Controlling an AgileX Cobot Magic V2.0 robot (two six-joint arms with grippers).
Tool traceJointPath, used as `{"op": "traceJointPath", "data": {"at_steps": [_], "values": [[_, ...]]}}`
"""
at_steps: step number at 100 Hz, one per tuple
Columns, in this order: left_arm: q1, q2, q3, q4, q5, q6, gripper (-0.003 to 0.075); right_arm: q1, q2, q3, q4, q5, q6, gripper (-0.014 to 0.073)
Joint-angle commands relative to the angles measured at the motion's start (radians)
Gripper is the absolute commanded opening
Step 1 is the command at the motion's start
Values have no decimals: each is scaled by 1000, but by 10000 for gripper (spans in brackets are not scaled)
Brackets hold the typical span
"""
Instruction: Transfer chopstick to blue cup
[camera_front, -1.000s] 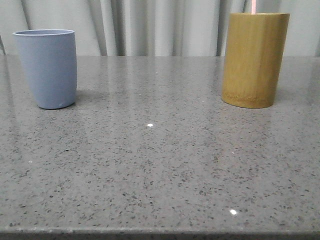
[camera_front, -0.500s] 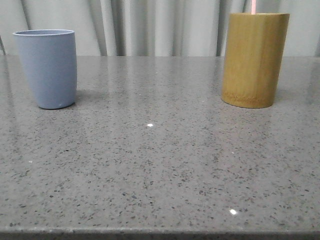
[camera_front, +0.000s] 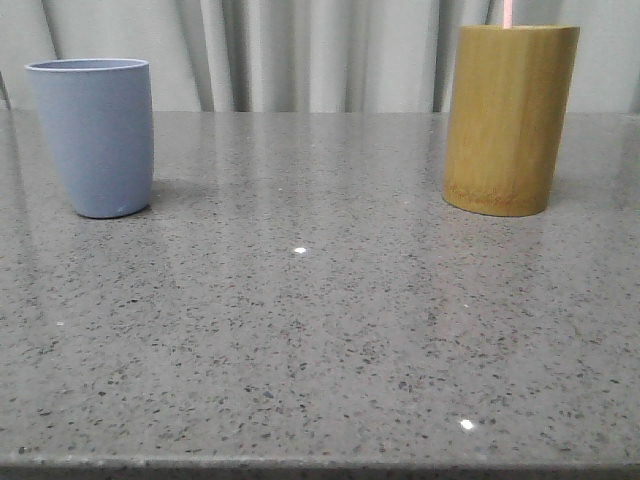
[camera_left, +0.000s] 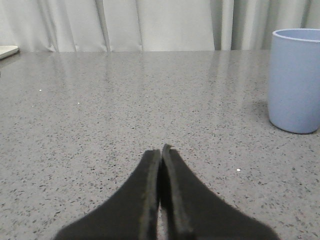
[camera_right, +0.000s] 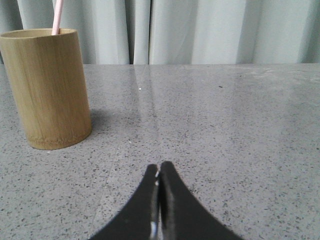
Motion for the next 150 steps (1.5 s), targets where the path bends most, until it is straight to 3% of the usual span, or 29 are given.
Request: {"op": "traceJointPath", "data": {"at_steps": [1, 23, 43, 86, 96, 110, 125, 134, 150], "values": [[5, -35, 8, -9, -94, -1, -19, -6, -21, 0, -12, -96, -4, -99], [5, -33, -69, -27, -54, -3, -19, -6, -14, -49, 25, -67, 4, -97], [5, 32, -206, -32, 14, -15, -19, -6, 74, -189, 25, 87, 4, -97], [2, 386, -547, -77, 167, -15, -16, -6, 376, -507, 25, 281, 4, -92], [2, 463, -604, -77, 157, -15, 39, -6, 434, -561, 25, 303, 4, -90], [2, 548, -648, -77, 155, -15, 210, -6, 498, -614, 25, 310, 4, 31], [2, 599, -682, -77, 155, -15, 374, -6, 546, -655, 25, 314, 4, 267], [2, 618, -693, -77, 155, -15, 391, -6, 564, -667, 25, 314, 4, 330], [2, 620, -695, -77, 154, -15, 390, -6, 566, -668, 25, 295, 4, 331]]}}
